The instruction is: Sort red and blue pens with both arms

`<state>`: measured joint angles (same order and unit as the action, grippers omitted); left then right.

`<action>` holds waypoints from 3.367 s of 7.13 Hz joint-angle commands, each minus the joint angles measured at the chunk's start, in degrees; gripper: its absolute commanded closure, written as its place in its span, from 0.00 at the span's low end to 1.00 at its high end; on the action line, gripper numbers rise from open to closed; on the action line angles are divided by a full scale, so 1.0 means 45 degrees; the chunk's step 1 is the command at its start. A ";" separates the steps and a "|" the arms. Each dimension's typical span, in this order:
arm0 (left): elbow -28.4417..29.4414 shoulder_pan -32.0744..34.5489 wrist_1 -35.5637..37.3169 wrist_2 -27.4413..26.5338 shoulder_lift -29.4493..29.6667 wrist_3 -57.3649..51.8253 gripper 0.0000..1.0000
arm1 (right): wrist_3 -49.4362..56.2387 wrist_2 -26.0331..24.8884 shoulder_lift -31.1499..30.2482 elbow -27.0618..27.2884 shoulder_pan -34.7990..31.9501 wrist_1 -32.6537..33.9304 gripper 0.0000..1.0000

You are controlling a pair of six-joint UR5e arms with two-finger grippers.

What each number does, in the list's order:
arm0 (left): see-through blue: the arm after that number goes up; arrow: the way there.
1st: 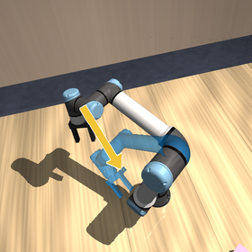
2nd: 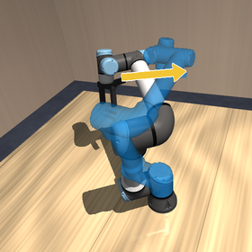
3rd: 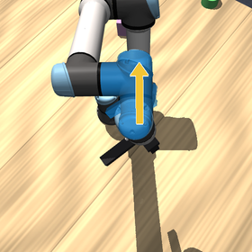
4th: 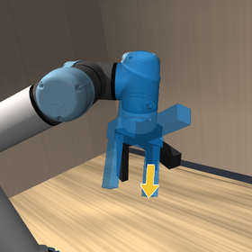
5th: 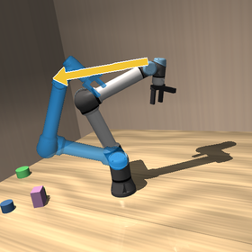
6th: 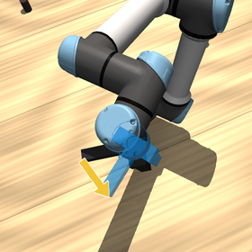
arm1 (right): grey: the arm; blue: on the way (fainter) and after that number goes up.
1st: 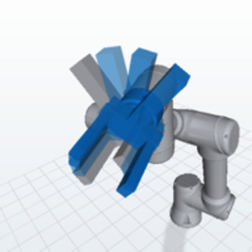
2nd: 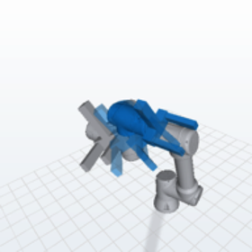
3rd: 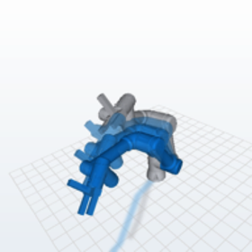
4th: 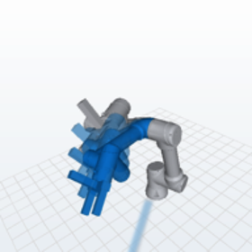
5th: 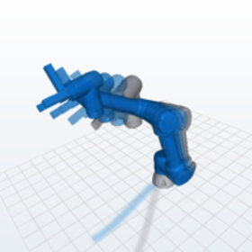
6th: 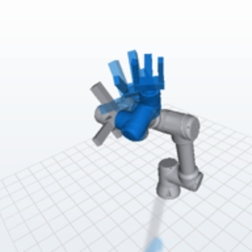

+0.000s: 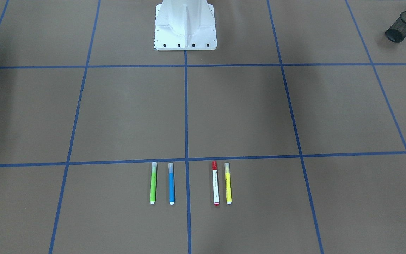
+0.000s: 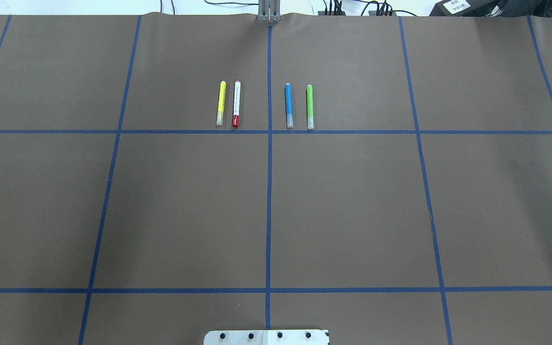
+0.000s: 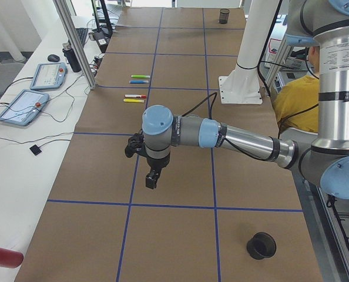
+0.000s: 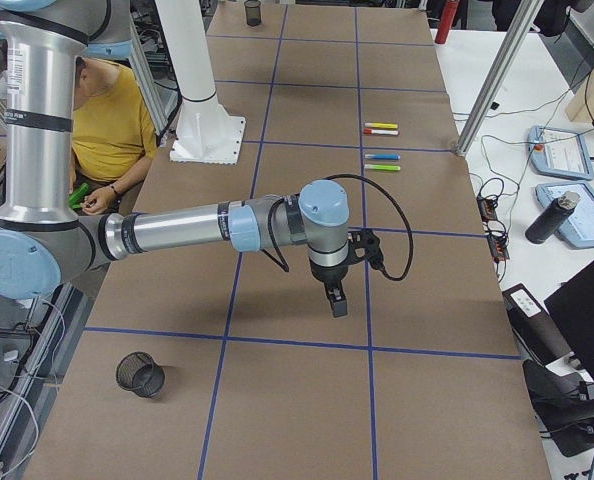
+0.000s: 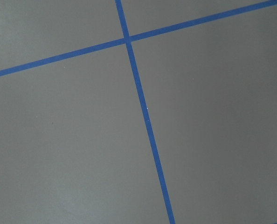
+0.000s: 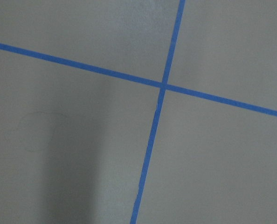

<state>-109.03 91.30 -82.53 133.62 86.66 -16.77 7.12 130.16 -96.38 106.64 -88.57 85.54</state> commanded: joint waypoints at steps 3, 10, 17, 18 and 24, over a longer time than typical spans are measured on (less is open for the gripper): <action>0.1475 -0.0229 -0.2009 0.1826 0.2087 0.3569 0.00 | -0.0756 0.0138 0.1452 -0.0476 0.0247 -0.1117 0.00; 0.2759 -0.5534 -0.5253 0.1654 0.5422 1.0203 0.00 | -0.0995 0.0159 0.2316 -0.0574 0.1732 -0.1137 0.00; 0.9141 -1.0090 -0.5448 -0.2540 1.2139 1.5423 0.00 | -0.0995 0.0178 0.2316 -0.0574 0.1732 -0.1137 0.00; 0.9944 -1.0248 -0.5468 -0.2584 1.2651 1.5465 0.00 | -0.0995 0.0178 0.2316 -0.0574 0.1732 -0.1137 0.00; 1.2413 -1.1088 -0.6542 -0.3482 1.3789 1.5679 0.27 | -0.0995 0.0159 0.2316 -0.0613 0.1732 -0.1137 0.00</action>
<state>-53.42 42.21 -111.96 118.62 148.61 53.17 2.65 130.87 -85.96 103.91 -80.77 80.42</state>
